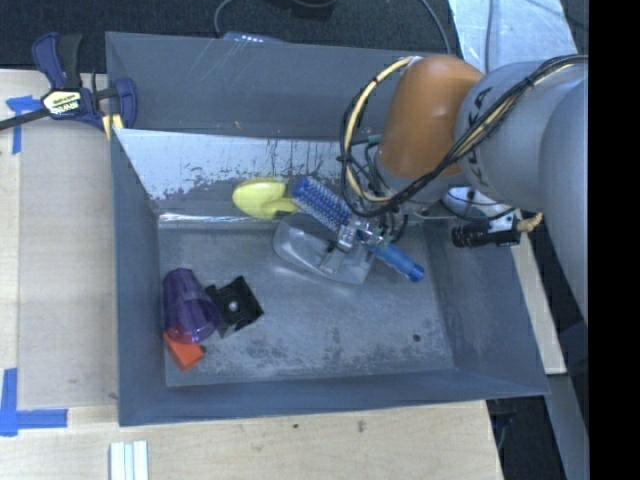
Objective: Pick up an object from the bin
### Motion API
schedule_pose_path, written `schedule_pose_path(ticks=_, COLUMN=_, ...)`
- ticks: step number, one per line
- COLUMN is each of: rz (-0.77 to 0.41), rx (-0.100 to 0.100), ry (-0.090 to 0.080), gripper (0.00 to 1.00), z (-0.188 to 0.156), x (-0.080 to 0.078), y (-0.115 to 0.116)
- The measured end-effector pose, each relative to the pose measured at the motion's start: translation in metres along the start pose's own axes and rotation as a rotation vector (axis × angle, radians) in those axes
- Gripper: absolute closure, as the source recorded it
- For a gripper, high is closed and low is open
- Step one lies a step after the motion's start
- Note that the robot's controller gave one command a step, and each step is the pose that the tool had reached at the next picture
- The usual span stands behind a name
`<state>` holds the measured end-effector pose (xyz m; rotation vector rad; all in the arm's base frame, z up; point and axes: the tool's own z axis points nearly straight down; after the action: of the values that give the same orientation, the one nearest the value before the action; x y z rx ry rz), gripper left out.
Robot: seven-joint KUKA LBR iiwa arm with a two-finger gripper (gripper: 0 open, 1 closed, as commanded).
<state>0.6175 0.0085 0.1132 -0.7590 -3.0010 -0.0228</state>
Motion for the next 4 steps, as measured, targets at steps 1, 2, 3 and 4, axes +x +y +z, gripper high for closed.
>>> schedule_pose_path(ticks=1, rz=-0.053, rx=-0.007, ry=0.002, gripper=1.00, z=-0.043, x=-0.001, y=0.005)
schedule_pose_path(ticks=2, rz=-0.057, rx=-0.006, ry=-0.003, gripper=1.00, z=-0.039, x=0.003, y=0.006)
schedule_pose_path(ticks=3, rz=-0.044, rx=-0.001, ry=0.011, gripper=1.00, z=-0.069, x=0.015, y=0.007)
schedule_pose_path(ticks=4, rz=-0.028, rx=-0.012, ry=-0.013, gripper=1.00, z=-0.057, x=0.009, y=0.003)
